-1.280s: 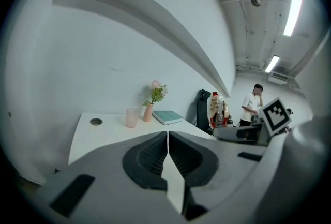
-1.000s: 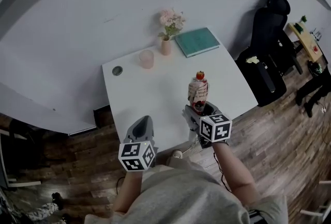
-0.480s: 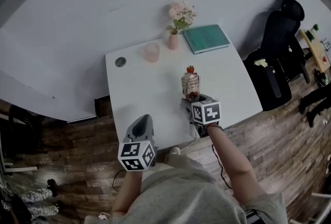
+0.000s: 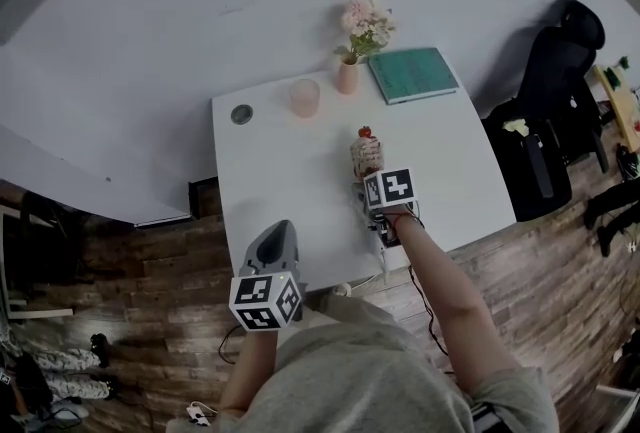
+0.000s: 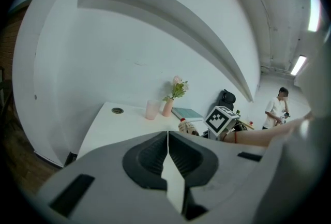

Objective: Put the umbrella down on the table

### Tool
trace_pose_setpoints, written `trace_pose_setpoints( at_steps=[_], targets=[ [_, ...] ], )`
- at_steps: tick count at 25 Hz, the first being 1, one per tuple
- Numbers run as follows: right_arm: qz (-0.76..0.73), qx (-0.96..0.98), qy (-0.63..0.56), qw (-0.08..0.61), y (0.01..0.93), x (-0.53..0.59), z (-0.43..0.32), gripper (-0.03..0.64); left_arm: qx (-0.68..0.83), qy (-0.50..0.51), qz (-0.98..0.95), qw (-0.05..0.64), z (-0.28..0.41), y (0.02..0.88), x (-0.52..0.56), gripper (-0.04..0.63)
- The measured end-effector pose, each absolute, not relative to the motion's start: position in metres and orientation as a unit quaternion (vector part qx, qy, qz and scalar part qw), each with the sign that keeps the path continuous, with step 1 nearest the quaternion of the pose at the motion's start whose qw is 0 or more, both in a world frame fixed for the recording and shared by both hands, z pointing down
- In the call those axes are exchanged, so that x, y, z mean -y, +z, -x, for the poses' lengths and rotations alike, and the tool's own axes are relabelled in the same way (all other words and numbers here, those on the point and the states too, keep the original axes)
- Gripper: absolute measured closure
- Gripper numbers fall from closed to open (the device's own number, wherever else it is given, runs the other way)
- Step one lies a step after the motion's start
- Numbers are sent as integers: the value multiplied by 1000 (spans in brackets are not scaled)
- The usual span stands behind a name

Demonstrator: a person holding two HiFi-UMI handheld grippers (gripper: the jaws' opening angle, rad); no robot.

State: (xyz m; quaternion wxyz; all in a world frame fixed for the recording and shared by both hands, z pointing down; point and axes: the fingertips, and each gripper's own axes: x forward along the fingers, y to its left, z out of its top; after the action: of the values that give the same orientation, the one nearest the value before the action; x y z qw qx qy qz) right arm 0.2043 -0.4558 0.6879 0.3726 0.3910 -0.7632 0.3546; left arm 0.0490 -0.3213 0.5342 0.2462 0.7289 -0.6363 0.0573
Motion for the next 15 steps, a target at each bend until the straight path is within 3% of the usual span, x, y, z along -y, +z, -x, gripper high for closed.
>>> trace_pose_setpoints(
  at_steps=[15],
  targets=[
    [-402, 742, 370, 389, 707, 462, -201, 339, 634, 54, -728, 254, -42, 541, 316, 586]
  ],
)
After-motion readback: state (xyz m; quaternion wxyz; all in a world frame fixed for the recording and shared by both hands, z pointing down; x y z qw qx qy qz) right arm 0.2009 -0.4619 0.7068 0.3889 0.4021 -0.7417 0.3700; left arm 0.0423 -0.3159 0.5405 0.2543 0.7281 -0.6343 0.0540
